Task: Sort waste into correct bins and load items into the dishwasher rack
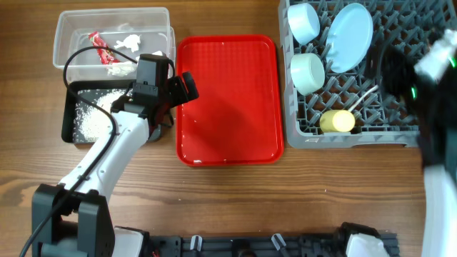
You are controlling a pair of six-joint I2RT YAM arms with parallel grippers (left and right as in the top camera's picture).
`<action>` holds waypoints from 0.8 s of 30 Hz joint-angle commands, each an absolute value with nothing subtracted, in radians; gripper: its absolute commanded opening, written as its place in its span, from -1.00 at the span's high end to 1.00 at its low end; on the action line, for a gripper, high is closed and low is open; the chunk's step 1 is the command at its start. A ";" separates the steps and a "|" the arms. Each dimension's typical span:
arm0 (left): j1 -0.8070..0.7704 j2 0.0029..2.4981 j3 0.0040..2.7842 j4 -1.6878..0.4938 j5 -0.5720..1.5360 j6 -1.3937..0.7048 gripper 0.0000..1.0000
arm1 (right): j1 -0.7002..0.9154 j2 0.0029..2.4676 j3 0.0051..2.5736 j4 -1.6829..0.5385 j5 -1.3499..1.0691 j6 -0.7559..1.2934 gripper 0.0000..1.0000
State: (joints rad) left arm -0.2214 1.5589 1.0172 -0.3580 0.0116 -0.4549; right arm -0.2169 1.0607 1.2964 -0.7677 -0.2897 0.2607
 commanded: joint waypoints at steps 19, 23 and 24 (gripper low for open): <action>-0.220 1.556 1.015 -0.355 -0.002 -0.461 -1.00 | -0.041 0.226 0.341 -0.132 -0.280 0.095 -1.00; -0.220 1.556 1.015 -0.355 -0.002 -0.460 -1.00 | -0.001 0.076 0.058 0.065 -0.175 0.160 -0.99; -0.220 1.556 1.015 -0.355 -0.002 -0.461 -1.00 | -0.001 0.053 0.021 0.083 -0.157 0.160 -0.99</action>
